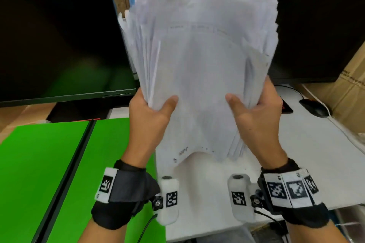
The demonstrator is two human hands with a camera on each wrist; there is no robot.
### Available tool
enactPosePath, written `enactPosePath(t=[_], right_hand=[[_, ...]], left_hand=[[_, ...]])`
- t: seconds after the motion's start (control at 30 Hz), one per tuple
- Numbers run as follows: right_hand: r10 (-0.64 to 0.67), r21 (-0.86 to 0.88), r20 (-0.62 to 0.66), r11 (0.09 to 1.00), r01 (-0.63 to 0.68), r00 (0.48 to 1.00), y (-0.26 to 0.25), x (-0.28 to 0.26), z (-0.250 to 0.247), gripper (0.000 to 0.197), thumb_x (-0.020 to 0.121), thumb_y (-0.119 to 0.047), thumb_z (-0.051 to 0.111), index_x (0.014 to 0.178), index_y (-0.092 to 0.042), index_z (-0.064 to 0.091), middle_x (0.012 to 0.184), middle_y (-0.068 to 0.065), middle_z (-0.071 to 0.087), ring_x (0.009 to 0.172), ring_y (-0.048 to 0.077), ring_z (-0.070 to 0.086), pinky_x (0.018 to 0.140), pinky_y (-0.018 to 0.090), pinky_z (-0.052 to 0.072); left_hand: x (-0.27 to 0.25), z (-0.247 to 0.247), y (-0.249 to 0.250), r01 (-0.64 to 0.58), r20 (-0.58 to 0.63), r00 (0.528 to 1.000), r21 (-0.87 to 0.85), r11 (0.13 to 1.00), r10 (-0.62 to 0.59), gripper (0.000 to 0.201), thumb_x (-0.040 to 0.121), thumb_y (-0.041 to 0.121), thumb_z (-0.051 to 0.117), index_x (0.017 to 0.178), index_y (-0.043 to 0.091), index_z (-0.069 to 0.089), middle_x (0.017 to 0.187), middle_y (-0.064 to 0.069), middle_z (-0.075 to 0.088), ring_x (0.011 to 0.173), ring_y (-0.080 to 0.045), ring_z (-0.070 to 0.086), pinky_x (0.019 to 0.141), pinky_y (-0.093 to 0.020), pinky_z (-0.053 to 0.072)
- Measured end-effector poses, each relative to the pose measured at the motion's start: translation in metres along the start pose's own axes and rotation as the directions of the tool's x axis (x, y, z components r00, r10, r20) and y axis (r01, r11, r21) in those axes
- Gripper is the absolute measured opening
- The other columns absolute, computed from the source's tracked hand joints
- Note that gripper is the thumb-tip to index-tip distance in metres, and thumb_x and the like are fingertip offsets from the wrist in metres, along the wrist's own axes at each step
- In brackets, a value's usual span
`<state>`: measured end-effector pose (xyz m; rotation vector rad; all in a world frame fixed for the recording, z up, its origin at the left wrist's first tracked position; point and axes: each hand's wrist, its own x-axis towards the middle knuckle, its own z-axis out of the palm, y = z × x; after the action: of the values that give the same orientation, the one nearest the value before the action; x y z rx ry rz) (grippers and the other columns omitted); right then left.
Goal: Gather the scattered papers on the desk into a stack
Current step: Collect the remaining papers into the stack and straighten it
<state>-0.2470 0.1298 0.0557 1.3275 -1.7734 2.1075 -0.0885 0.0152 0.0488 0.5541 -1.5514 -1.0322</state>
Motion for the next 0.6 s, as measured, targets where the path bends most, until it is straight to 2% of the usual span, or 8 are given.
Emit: enactPosePath(t=[0.07,0.13,0.2,0.27,0.33,0.4,0.47,0.6], right_hand=[[-0.085,-0.008,-0.043,0.996,0.085,0.995,-0.011,0.004,0.003,0.041,0.084,-0.004,0.07,0.11,-0.028,0.049,0.091,-0.016,0.056,0.086,-0.016,0.052,0.079,0.005,0.044],[-0.085,0.047,-0.069,0.995,0.088,0.994,-0.011,0.004,0.0,0.035,0.085,-0.015,0.071,0.113,-0.026,0.054,0.095,-0.011,0.061,0.093,-0.011,0.056,0.084,0.011,0.048],[0.063,0.136,-0.033,0.989,-0.058,0.997,-0.002,-0.004,-0.005,0.05,0.081,-0.026,0.075,0.126,-0.013,0.056,0.115,-0.003,0.065,0.11,0.006,0.062,0.094,0.03,0.052],[0.191,0.139,0.011,0.972,-0.191,0.982,0.011,-0.016,-0.008,0.061,0.075,-0.032,0.078,0.128,-0.012,0.055,0.117,-0.004,0.067,0.109,0.008,0.064,0.094,0.036,0.054],[0.247,0.105,0.021,0.963,-0.248,0.969,0.021,-0.024,-0.007,0.061,0.071,-0.036,0.08,0.123,-0.013,0.059,0.109,-0.005,0.07,0.102,0.007,0.067,0.088,0.034,0.057],[0.271,0.12,0.0,0.956,-0.269,0.962,0.026,-0.027,-0.002,0.052,0.072,-0.031,0.081,0.117,-0.012,0.063,0.102,-0.005,0.072,0.096,0.009,0.069,0.082,0.028,0.058],[0.247,0.119,-0.017,0.962,-0.244,0.969,0.024,-0.023,0.003,0.041,0.075,-0.022,0.08,0.111,-0.013,0.064,0.098,-0.005,0.071,0.091,0.01,0.069,0.077,0.023,0.057],[0.184,0.083,0.02,0.979,-0.185,0.983,0.019,-0.014,0.008,0.035,0.081,-0.015,0.076,0.111,-0.021,0.06,0.1,-0.01,0.068,0.092,0.005,0.067,0.078,0.017,0.054]], left_hand=[[0.002,0.006,0.008,-0.047,-0.035,0.998,-0.028,0.999,0.046,0.032,0.081,-0.001,0.075,0.109,0.009,0.062,0.098,0.014,0.067,0.085,0.01,0.066,0.073,-0.009,0.049],[-0.001,0.005,0.005,-0.058,-0.079,0.995,-0.045,0.997,0.055,0.034,0.078,0.0,0.078,0.109,0.005,0.063,0.1,0.009,0.069,0.088,0.006,0.067,0.076,-0.012,0.05],[-0.009,-0.003,-0.006,-0.009,-0.086,0.996,-0.063,0.998,0.003,0.051,0.072,0.008,0.085,0.117,0.002,0.061,0.109,0.0,0.071,0.1,-0.006,0.069,0.082,-0.02,0.053],[-0.019,-0.01,-0.02,0.093,-0.06,0.993,-0.105,0.99,-0.1,0.065,0.066,0.018,0.086,0.123,0.005,0.059,0.115,-0.002,0.071,0.105,-0.014,0.068,0.085,-0.027,0.055],[-0.023,-0.012,-0.029,0.166,-0.034,0.985,-0.107,0.98,-0.171,0.055,0.067,0.018,0.085,0.117,0.013,0.064,0.108,0.007,0.074,0.101,-0.01,0.069,0.081,-0.024,0.054],[-0.022,-0.01,-0.031,0.174,-0.035,0.984,-0.067,0.982,-0.177,0.04,0.069,0.012,0.086,0.103,0.022,0.067,0.095,0.019,0.075,0.092,-0.002,0.07,0.077,-0.02,0.053],[-0.018,-0.007,-0.028,0.134,-0.065,0.988,-0.04,0.99,-0.137,0.036,0.071,0.006,0.083,0.101,0.018,0.068,0.09,0.016,0.075,0.087,0.001,0.069,0.074,-0.018,0.052],[-0.013,0.0,-0.023,0.063,-0.09,0.993,-0.071,0.995,-0.069,0.048,0.068,-0.002,0.084,0.11,0.01,0.063,0.103,0.004,0.07,0.093,-0.004,0.068,0.079,-0.021,0.054]])
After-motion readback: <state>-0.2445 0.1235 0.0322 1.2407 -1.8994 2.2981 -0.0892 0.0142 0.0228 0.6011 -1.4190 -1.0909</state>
